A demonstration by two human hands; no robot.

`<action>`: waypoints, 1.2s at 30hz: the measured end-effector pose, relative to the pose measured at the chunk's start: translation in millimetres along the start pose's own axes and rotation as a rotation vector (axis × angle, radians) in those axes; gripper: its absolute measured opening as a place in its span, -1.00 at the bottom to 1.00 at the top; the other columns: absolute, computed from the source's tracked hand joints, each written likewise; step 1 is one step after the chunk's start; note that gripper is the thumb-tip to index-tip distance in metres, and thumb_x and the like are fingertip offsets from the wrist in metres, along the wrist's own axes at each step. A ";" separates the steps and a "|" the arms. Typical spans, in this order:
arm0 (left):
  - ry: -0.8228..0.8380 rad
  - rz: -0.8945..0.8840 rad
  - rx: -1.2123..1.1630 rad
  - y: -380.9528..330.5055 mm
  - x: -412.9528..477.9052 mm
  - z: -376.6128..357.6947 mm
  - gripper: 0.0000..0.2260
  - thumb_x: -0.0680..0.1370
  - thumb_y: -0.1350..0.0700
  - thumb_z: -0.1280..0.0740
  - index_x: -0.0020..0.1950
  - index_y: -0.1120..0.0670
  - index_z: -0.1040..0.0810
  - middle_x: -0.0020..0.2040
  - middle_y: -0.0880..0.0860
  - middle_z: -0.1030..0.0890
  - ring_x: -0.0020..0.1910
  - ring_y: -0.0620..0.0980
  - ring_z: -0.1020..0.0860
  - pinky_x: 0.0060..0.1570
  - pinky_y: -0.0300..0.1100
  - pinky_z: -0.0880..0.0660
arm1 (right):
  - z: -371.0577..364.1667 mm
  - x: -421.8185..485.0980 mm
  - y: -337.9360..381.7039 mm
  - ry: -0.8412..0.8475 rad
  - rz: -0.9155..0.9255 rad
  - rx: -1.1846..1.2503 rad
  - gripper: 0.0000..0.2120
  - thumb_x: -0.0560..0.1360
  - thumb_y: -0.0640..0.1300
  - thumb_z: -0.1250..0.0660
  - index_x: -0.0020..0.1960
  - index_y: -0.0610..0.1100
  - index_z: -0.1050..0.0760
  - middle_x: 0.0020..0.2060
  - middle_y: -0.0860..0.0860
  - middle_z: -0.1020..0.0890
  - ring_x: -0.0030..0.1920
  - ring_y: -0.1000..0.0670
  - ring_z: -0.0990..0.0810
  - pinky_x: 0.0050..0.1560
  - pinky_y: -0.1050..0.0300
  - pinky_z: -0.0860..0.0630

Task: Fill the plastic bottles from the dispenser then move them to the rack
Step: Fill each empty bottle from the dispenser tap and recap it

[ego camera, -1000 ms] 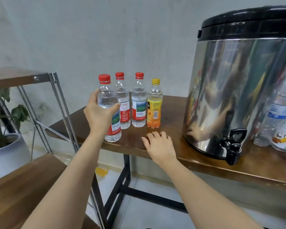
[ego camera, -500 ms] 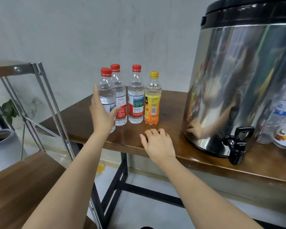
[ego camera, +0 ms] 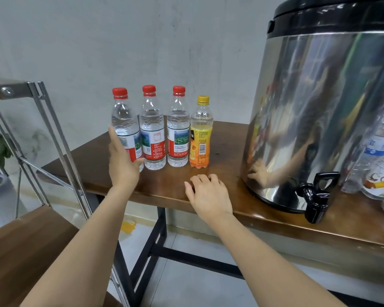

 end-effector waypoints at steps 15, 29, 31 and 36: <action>0.067 0.084 -0.066 36.8 9.1 -24.1 -0.10 0.47 0.23 -0.48 0.59 0.00 0.07 0.49 0.12 -0.29 0.46 0.16 -0.31 0.37 0.23 -0.35 | 0.9 0.9 -0.3 -0.048 0.019 0.007 -0.54 0.67 0.15 0.06 0.22 -0.05 -0.52 0.19 -0.01 -0.60 0.25 -0.08 -0.49 0.25 -0.01 -0.47; 0.161 -0.298 -0.085 -61.1 -133.5 -27.3 -0.62 0.60 0.22 -0.31 0.42 0.12 -0.41 0.35 0.07 -0.49 0.34 0.02 -0.39 0.27 -0.17 -0.32 | 41.2 -48.4 -23.0 -0.435 0.203 -0.007 -0.80 0.58 -0.05 -0.27 0.01 -0.07 -0.66 -0.09 0.03 -0.70 -0.04 -0.04 -0.60 -0.28 0.10 -0.57; 0.194 -0.444 -0.103 -79.9 -155.9 -29.2 -0.68 0.59 0.20 -0.31 0.35 0.10 -0.48 0.26 0.03 -0.55 0.25 -0.02 -0.45 0.19 -0.18 -0.41 | 48.3 -73.6 -33.0 -0.529 0.266 -0.013 -0.70 0.59 -0.04 -0.15 -0.01 -0.06 -0.66 -0.10 0.06 -0.70 -0.07 -0.02 -0.60 -0.28 0.14 -0.57; 0.266 -0.630 -0.172 -125.1 -213.9 -39.7 -0.76 0.57 0.19 -0.34 0.24 0.06 -0.56 0.10 -0.07 -0.59 0.08 -0.18 -0.49 -0.03 -0.32 -0.47 | 60.2 -133.6 -76.9 -0.618 0.315 -0.038 -0.80 0.57 -0.09 -0.24 -0.02 -0.05 -0.66 -0.08 0.10 -0.69 -0.09 0.03 -0.59 -0.33 0.18 -0.55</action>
Point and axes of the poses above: each hand's wrist, its own x-axis towards the middle knuckle, its own z-axis out of the back of the hand, y = z × x, the point moved 7 cm from there along x, towards the middle knuckle
